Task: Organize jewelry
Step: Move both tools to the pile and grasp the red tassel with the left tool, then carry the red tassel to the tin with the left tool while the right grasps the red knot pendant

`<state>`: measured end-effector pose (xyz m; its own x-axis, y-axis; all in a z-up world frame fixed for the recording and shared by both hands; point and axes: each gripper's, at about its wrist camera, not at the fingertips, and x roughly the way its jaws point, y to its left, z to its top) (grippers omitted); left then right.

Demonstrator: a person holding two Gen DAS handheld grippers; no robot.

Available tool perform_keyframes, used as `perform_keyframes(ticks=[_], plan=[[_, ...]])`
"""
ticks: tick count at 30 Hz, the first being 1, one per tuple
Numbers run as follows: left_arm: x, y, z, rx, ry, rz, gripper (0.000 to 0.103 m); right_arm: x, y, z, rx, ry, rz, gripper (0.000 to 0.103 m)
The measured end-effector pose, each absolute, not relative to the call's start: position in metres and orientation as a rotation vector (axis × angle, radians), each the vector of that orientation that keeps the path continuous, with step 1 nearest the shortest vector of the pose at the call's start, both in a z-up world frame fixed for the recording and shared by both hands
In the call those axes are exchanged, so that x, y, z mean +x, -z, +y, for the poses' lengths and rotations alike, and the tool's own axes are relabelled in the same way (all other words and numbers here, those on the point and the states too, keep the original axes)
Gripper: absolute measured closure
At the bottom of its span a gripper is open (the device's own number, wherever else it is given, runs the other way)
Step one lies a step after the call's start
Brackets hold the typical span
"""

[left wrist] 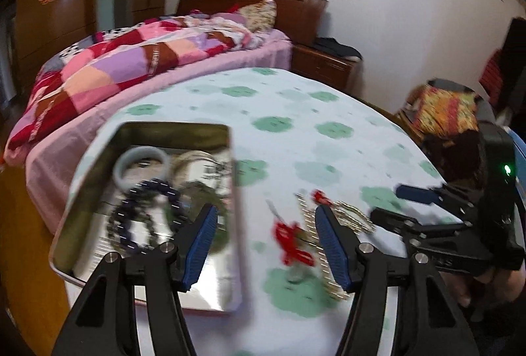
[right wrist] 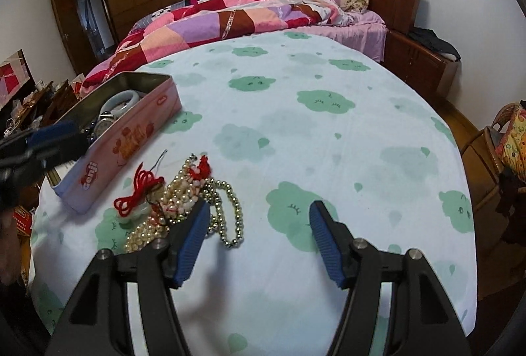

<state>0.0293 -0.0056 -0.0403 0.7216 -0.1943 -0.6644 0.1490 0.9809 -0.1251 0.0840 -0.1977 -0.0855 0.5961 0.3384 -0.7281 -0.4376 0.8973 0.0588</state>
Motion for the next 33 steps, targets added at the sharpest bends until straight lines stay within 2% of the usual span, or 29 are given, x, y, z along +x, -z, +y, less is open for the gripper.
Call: perform_keyframes(ticks=[1,3,6,11,16,17,18,19,33], plan=[[0.027,0.042,-0.013,-0.049,0.205,0.748,0.042,0.083,0.085,-0.199,-0.129,-0.451,0.812,0.037],[0.025,0.047,-0.025,-0.029,0.231,0.771,0.055,0.081,0.086,-0.201,-0.121,-0.454,0.806,0.037],[0.027,0.059,-0.037,-0.006,0.255,0.819,0.067,0.079,0.087,-0.202,-0.120,-0.459,0.804,0.037],[0.031,0.072,-0.045,0.000,0.272,0.868,0.078,0.078,0.089,-0.201,-0.121,-0.464,0.803,0.037],[0.035,0.082,-0.051,0.011,0.271,0.899,0.078,0.077,0.088,-0.200,-0.119,-0.463,0.796,0.037],[0.036,0.084,-0.051,0.010,0.267,0.902,0.084,0.077,0.088,-0.200,-0.119,-0.464,0.795,0.037],[0.037,0.084,-0.051,0.010,0.264,0.903,0.098,0.077,0.088,-0.199,-0.118,-0.464,0.794,0.037],[0.037,0.085,-0.050,0.010,0.262,0.903,0.103,0.077,0.088,-0.201,-0.118,-0.464,0.795,0.037],[0.025,0.034,-0.026,-0.035,0.241,0.722,0.103,0.078,0.088,-0.201,-0.117,-0.460,0.798,0.037]])
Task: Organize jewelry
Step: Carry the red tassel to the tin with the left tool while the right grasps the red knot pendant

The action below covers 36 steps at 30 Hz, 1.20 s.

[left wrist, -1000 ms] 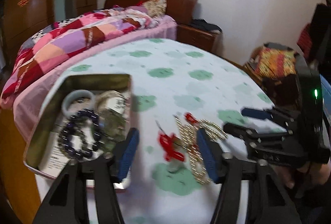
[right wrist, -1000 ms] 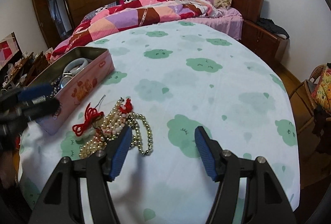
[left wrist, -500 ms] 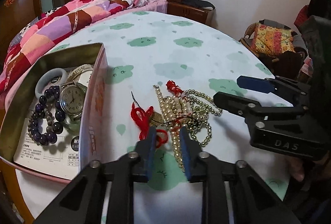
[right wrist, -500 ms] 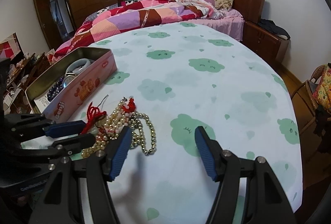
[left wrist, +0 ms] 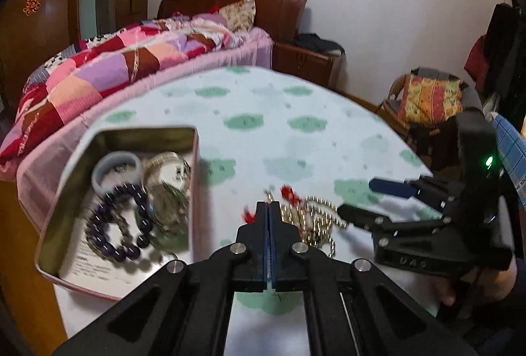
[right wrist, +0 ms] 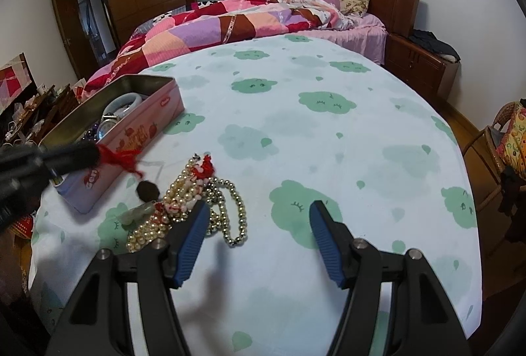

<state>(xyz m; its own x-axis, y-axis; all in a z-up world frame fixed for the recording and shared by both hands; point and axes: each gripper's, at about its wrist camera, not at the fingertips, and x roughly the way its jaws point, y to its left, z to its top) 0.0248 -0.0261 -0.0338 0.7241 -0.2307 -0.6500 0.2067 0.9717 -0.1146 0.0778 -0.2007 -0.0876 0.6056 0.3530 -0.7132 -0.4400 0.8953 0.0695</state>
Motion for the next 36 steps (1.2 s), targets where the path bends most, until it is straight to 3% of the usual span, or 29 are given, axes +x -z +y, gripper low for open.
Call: perform_keyframes(ticks=[16,23,26,29,36], plan=[[0.039,-0.009,-0.014,-0.045,0.223,0.592,0.103,0.094,0.077,-0.172,-0.172,-0.537,0.810,0.045],[0.048,-0.010,-0.011,-0.044,0.224,0.594,0.103,0.111,0.089,-0.148,-0.207,-0.570,0.884,0.056],[0.052,-0.006,-0.010,-0.046,0.229,0.609,0.103,0.116,0.096,-0.141,-0.210,-0.588,0.915,0.068],[0.055,-0.002,-0.008,-0.054,0.230,0.620,0.103,0.117,0.095,-0.143,-0.190,-0.603,0.925,0.093],[0.052,-0.002,-0.005,-0.062,0.226,0.612,0.103,0.108,0.073,-0.164,-0.120,-0.586,0.855,0.095]])
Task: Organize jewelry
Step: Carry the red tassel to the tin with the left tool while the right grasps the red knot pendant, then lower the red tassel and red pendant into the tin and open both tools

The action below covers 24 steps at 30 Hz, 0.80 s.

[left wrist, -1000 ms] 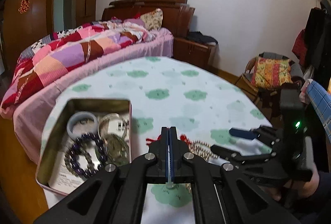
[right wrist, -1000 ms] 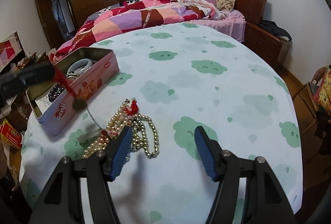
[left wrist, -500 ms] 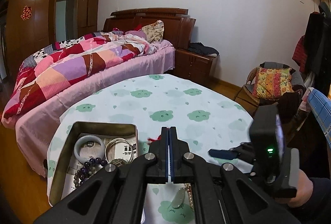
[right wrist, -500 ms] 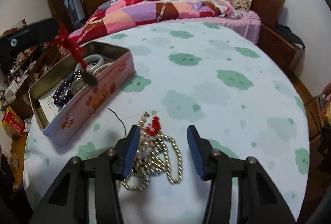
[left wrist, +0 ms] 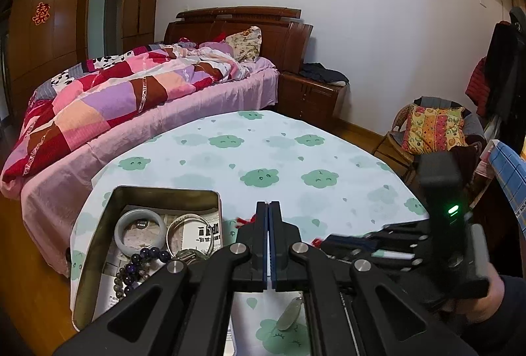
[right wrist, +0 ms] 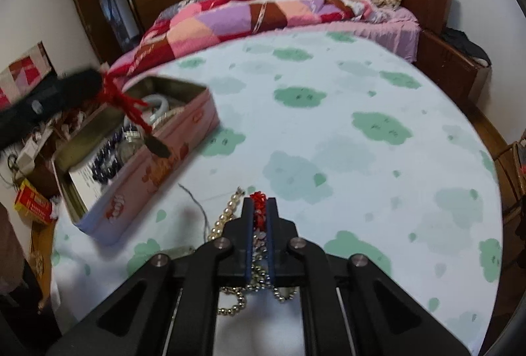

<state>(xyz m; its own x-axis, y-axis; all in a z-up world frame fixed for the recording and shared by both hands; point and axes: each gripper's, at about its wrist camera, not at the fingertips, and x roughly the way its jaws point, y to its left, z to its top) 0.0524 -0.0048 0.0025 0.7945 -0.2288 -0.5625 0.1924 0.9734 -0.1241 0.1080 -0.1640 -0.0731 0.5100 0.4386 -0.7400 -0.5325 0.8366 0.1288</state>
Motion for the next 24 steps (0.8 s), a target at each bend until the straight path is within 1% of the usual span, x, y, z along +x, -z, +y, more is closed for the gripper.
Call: perform_keyframes(ticks=[16,24], plan=[[0.042,-0.025,0.001,-0.058,0.219,0.554,0.103,0.092,0.005,-0.178,-0.073,-0.585,0.667,0.095],[0.035,-0.036,0.007,-0.048,0.208,0.527,0.103,0.089,-0.009,-0.172,-0.090,-0.599,0.627,0.095]])
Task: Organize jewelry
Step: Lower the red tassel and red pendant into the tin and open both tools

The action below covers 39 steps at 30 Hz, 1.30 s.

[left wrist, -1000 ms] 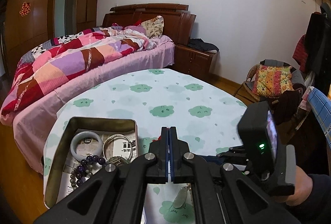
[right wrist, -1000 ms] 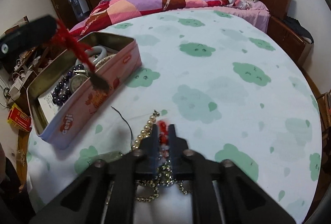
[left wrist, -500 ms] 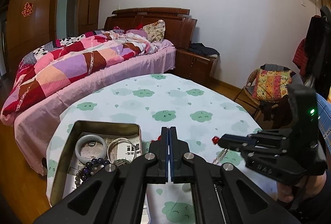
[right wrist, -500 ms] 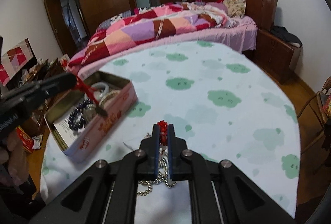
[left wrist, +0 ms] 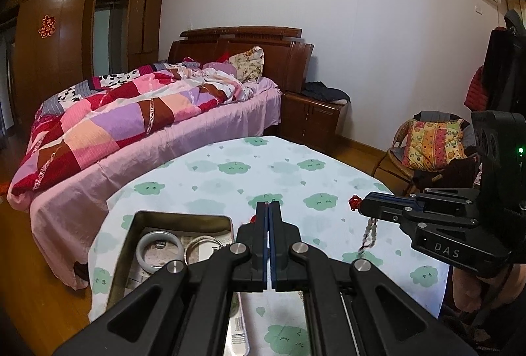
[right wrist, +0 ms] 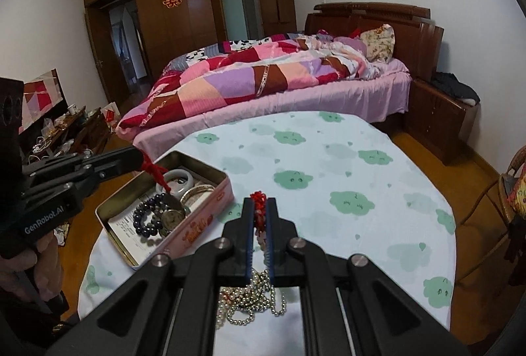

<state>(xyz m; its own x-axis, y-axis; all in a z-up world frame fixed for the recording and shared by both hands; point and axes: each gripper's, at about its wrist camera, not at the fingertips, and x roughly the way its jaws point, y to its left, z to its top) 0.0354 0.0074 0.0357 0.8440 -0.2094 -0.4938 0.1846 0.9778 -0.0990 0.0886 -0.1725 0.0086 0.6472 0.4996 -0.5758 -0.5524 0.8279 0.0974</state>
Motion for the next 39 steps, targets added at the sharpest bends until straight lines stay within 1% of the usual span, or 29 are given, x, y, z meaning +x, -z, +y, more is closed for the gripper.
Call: perform_keyframes(ticks=[14,22,29,39], plan=[[0.026,-0.038,0.063,-0.087,0.071,0.535,0.103,0.085,-0.029,-0.131,-0.144,-0.684,0.572,0.095],[0.025,-0.029,0.096,-0.139,-0.008,0.557,0.103,0.076,-0.035,-0.097,-0.182,-0.756,0.546,0.095],[0.027,-0.015,0.102,-0.154,-0.040,0.607,0.103,0.071,-0.027,-0.065,-0.222,-0.812,0.559,0.095],[0.029,-0.003,0.102,-0.145,-0.048,0.649,0.103,0.064,-0.013,-0.050,-0.232,-0.860,0.600,0.095]])
